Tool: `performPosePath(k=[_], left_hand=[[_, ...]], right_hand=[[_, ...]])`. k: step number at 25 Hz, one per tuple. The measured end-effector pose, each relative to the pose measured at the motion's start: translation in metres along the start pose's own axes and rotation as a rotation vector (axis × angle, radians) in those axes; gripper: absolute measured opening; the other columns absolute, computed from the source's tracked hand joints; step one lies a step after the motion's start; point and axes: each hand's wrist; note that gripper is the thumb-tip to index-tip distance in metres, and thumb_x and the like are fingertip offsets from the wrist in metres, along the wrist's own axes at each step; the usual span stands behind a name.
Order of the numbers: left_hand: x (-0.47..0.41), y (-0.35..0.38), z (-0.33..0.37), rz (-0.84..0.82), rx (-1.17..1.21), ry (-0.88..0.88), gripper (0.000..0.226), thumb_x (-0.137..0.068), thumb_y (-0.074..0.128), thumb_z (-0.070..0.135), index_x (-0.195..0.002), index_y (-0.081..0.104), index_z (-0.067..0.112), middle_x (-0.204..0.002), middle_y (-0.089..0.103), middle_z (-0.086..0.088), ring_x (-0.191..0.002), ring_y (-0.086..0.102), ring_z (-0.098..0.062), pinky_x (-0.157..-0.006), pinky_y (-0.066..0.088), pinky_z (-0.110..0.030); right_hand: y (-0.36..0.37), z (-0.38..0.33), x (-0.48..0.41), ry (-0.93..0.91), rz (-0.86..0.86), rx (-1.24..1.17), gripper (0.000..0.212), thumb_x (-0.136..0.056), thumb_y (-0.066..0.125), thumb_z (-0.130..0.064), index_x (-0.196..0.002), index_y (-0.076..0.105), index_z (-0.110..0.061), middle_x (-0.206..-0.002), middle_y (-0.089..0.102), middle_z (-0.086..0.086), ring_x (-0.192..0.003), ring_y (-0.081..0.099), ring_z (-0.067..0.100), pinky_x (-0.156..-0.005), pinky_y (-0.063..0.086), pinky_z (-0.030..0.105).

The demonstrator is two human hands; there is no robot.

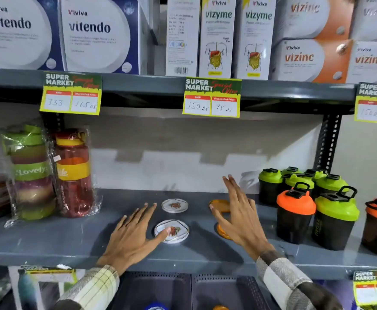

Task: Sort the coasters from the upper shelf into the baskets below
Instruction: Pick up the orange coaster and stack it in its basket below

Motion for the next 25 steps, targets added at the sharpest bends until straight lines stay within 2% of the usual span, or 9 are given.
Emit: performPosePath(k=[3, 5, 9, 12, 14, 18, 22, 25], left_hand=[[0.000, 0.010, -0.008, -0.095, 0.016, -0.048, 0.117, -0.064, 0.018, 0.098, -0.159, -0.004, 0.035, -0.168, 0.005, 0.008, -0.153, 0.010, -0.011, -0.125, 0.008, -0.039], [-0.003, 0.014, -0.012, -0.109, 0.030, -0.076, 0.127, -0.058, 0.017, 0.104, -0.160, -0.006, 0.031, -0.169, 0.005, 0.007, -0.153, 0.008, -0.010, -0.125, 0.007, -0.039], [-0.006, 0.014, -0.011, -0.188, -0.014, -0.107, 0.145, -0.046, 0.018, 0.111, -0.161, -0.001, 0.024, -0.169, 0.003, 0.007, -0.153, 0.004, -0.007, -0.124, 0.003, -0.037], [-0.008, 0.015, -0.009, -0.270, -0.062, -0.113, 0.149, -0.043, 0.016, 0.111, -0.161, 0.006, 0.021, -0.169, 0.001, 0.009, -0.152, -0.001, -0.006, -0.124, -0.001, -0.037], [-0.009, 0.015, -0.009, -0.281, -0.066, -0.120, 0.149, -0.042, 0.016, 0.111, -0.161, 0.006, 0.021, -0.168, 0.001, 0.010, -0.152, -0.002, -0.005, -0.124, -0.002, -0.037], [-0.010, 0.016, -0.010, -0.292, -0.082, -0.136, 0.148, -0.043, 0.016, 0.111, -0.161, 0.006, 0.022, -0.168, 0.000, 0.012, -0.152, -0.004, -0.004, -0.124, -0.003, -0.037], [-0.010, 0.017, -0.009, -0.287, -0.097, -0.139, 0.147, -0.044, 0.014, 0.111, -0.161, 0.004, 0.022, -0.168, -0.002, 0.012, -0.152, -0.005, -0.003, -0.124, -0.004, -0.036], [-0.008, 0.016, -0.008, -0.278, -0.100, -0.129, 0.147, -0.044, 0.012, 0.111, -0.161, 0.004, 0.023, -0.168, -0.002, 0.012, -0.151, -0.005, -0.003, -0.124, -0.004, -0.036]], right_hand=[[0.005, 0.016, 0.004, 0.054, -0.037, 0.011, 0.089, -0.092, 0.059, -0.057, -0.162, 0.012, -0.030, -0.172, 0.017, -0.006, -0.157, 0.024, 0.016, -0.117, 0.030, 0.045], [0.008, 0.027, 0.010, 0.099, -0.091, 0.027, 0.098, -0.086, 0.062, -0.064, -0.162, 0.010, -0.031, -0.169, 0.026, -0.004, -0.154, 0.029, 0.018, -0.115, 0.031, 0.045], [0.012, 0.043, 0.014, 0.195, -0.246, 0.090, 0.124, -0.069, 0.063, -0.082, -0.161, -0.005, -0.034, -0.164, 0.034, -0.001, -0.151, 0.032, 0.022, -0.116, 0.027, 0.049], [0.019, 0.054, 0.019, 0.307, -0.308, 0.070, 0.128, -0.062, 0.062, -0.085, -0.158, -0.008, -0.038, -0.145, 0.057, 0.005, -0.143, 0.043, 0.029, -0.113, 0.027, 0.053], [0.023, 0.058, 0.022, 0.339, -0.290, 0.028, 0.121, -0.063, 0.062, -0.082, -0.155, -0.005, -0.041, -0.126, 0.068, 0.003, -0.134, 0.053, 0.030, -0.110, 0.028, 0.056], [0.021, 0.059, 0.020, 0.325, -0.243, -0.072, 0.112, -0.068, 0.073, -0.068, -0.151, 0.002, -0.044, -0.113, 0.071, -0.008, -0.126, 0.059, 0.028, -0.108, 0.029, 0.057], [0.009, 0.048, 0.020, 0.268, -0.117, -0.142, 0.119, -0.066, 0.083, -0.064, -0.152, 0.004, -0.042, -0.123, 0.066, -0.010, -0.127, 0.053, 0.024, -0.107, 0.029, 0.054], [-0.010, 0.030, 0.018, 0.138, 0.048, -0.171, 0.118, -0.064, 0.088, -0.058, -0.150, 0.007, -0.044, -0.125, 0.056, -0.021, -0.124, 0.049, 0.016, -0.098, 0.027, 0.039]])
Point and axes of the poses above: each hand's wrist, its own x-axis away from the middle knuckle, its own y-axis out of the palm, z = x × y
